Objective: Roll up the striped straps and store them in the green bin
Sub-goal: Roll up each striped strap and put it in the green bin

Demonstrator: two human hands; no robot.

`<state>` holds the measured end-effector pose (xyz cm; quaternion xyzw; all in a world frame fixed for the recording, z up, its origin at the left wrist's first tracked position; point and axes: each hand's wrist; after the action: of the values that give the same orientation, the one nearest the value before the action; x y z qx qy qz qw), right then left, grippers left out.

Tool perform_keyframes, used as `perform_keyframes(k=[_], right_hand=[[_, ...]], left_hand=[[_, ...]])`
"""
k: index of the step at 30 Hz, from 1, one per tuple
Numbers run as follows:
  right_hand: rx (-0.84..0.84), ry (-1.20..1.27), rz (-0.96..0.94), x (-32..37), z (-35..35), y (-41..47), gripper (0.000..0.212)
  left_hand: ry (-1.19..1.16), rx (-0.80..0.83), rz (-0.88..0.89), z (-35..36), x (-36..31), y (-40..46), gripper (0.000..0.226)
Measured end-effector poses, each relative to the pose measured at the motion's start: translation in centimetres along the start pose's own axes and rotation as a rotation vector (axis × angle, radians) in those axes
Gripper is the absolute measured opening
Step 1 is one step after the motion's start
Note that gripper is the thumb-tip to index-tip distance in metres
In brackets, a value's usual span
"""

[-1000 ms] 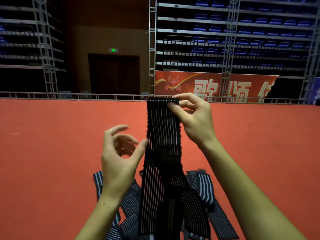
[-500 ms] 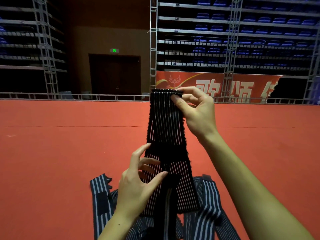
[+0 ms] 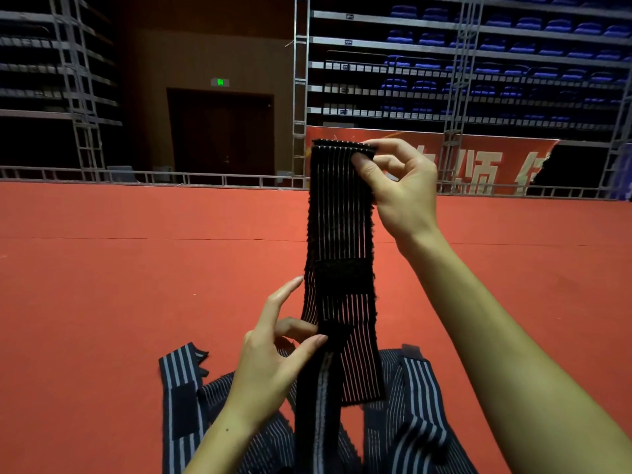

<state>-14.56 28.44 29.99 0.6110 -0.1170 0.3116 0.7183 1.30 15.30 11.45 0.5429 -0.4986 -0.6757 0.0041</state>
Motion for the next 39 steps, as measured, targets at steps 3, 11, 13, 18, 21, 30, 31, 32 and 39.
perform_keyframes(k=[3, 11, 13, 18, 21, 30, 31, 32, 39], right_hand=[[-0.043, -0.012, 0.006, -0.9, -0.3, 0.6, 0.013], [-0.09, -0.068, 0.011, -1.4, -1.2, 1.3, 0.012], [-0.106, -0.063, 0.014, -1.3, -1.5, 1.3, 0.013], [-0.088, -0.07, -0.013, -1.3, -1.8, 0.3, 0.015], [-0.051, -0.108, -0.09, -1.5, -1.8, -0.2, 0.024], [-0.002, -0.141, -0.126, -1.7, -1.9, -1.5, 0.022], [-0.012, -0.143, -0.122, -1.7, -2.0, -1.6, 0.023], [-0.019, -0.145, -0.117, -1.6, -2.2, -1.8, 0.023], [-0.088, -0.163, -0.054, -2.3, -3.7, -1.0, 0.035]], left_hand=[[-0.014, 0.069, -0.05, -0.5, 1.0, 0.6, 0.089], [0.04, -0.006, -0.016, -1.3, 1.6, 0.5, 0.082], [0.057, -0.042, -0.012, -2.0, 1.9, 0.5, 0.081], [0.074, -0.068, 0.003, -3.3, 2.9, 0.3, 0.083], [0.069, -0.062, 0.007, -3.8, 3.0, 0.1, 0.083], [0.063, -0.005, 0.034, -4.4, 2.8, -1.1, 0.088], [0.065, -0.001, 0.036, -4.4, 2.8, -1.3, 0.088], [0.068, 0.006, 0.039, -4.5, 2.8, -1.4, 0.088], [0.099, -0.002, 0.03, -6.0, 3.1, -2.0, 0.082]])
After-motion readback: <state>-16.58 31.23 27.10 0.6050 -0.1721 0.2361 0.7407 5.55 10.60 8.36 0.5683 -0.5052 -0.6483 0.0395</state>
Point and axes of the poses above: each hand's wrist, its own y-axis towards the middle knuckle, its own z-axis out of the palm, x = y × z, and after that the axes turned 13 degrees about -x, right-handed
